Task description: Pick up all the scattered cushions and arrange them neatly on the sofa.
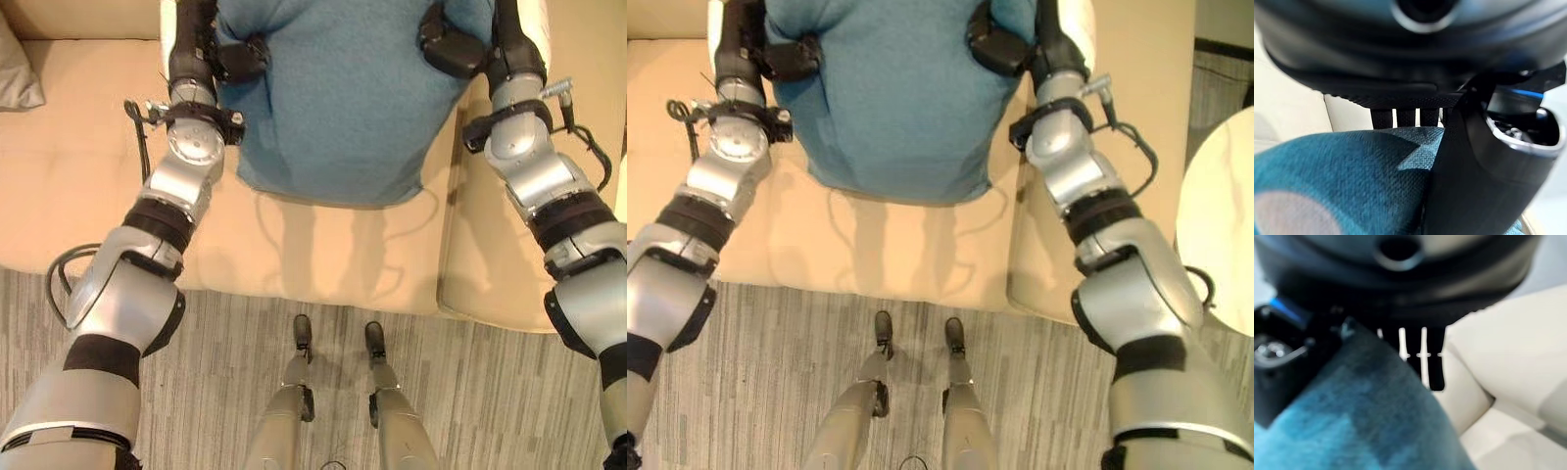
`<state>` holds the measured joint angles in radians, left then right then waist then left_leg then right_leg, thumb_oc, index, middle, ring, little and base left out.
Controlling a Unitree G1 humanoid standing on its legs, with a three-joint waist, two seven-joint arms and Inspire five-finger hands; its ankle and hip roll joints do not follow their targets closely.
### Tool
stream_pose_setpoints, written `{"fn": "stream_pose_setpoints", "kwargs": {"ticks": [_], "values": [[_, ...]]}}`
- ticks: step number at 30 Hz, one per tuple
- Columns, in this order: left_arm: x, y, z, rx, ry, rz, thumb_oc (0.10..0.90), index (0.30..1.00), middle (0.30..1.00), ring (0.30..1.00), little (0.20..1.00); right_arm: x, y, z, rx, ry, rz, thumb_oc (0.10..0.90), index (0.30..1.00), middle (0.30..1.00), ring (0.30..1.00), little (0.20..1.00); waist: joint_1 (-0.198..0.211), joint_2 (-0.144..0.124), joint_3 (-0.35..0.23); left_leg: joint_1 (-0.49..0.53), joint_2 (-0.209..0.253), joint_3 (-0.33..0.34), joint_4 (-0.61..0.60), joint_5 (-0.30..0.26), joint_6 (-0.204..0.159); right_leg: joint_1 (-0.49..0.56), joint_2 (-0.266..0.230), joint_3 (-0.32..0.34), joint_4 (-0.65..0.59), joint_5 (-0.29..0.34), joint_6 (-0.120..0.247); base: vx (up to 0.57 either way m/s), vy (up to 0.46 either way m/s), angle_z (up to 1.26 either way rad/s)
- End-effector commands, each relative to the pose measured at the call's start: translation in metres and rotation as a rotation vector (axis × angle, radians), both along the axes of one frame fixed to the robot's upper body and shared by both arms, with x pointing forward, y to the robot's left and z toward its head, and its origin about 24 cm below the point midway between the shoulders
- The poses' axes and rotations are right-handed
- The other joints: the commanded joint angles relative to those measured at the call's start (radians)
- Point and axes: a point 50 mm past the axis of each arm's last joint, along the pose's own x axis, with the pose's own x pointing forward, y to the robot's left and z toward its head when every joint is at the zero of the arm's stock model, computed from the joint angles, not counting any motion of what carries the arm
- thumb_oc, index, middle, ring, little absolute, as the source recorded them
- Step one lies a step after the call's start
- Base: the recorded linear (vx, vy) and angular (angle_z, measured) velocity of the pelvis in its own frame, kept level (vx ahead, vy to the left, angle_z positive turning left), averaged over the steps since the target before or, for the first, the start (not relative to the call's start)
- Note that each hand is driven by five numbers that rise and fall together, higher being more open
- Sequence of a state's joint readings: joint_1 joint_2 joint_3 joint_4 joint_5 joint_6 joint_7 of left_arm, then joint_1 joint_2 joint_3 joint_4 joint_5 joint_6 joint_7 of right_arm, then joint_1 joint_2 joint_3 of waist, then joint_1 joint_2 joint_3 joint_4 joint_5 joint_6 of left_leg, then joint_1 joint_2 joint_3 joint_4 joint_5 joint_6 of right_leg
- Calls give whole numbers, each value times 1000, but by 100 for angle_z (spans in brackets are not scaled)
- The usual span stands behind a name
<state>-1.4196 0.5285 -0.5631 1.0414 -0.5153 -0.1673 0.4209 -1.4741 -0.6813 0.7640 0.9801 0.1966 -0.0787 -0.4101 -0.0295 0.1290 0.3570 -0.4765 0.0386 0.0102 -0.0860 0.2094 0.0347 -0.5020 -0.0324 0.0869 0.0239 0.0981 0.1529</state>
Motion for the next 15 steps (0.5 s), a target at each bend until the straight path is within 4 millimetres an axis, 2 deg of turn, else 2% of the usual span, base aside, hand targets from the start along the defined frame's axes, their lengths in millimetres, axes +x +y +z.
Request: {"fn": "stream_pose_setpoints", "kwargs": {"ticks": [1,4,6,10,15], "values": [[-27,16,87,-8,-269,74,400,300,300,300,300,-25,-2,76,1,-275,-86,400,300,300,300,300,10,15,-81,-16,-12,36,-1,-100,-158,9,-46,-9,-102,3,29,-3,0,28],[-29,24,92,0,-268,135,400,300,300,300,300,-26,0,83,-33,-284,-125,400,300,300,300,300,17,23,-77,-41,-18,40,-1,-95,-160,-13,-47,-10,-108,14,35,3,15,23],[-30,26,95,-2,-272,145,400,300,300,300,300,-27,2,86,-20,-291,-121,400,300,300,300,300,18,25,-77,-48,-18,42,-1,-93,-162,-23,-47,-10,-110,19,38,2,16,-48],[-40,28,115,-10,-324,160,400,300,300,300,300,-37,8,108,-41,-360,-128,400,300,300,300,300,25,24,-79,-78,-19,47,-1,-84,-167,-55,-48,-10,-111,27,41,1,-1,-18],[-50,30,132,-5,-380,173,400,300,300,300,300,-47,13,123,-70,-410,-125,400,300,300,300,300,26,19,-78,-93,-17,45,-1,-77,-170,-66,-46,-10,-111,33,39,9,-5,-3]]}}
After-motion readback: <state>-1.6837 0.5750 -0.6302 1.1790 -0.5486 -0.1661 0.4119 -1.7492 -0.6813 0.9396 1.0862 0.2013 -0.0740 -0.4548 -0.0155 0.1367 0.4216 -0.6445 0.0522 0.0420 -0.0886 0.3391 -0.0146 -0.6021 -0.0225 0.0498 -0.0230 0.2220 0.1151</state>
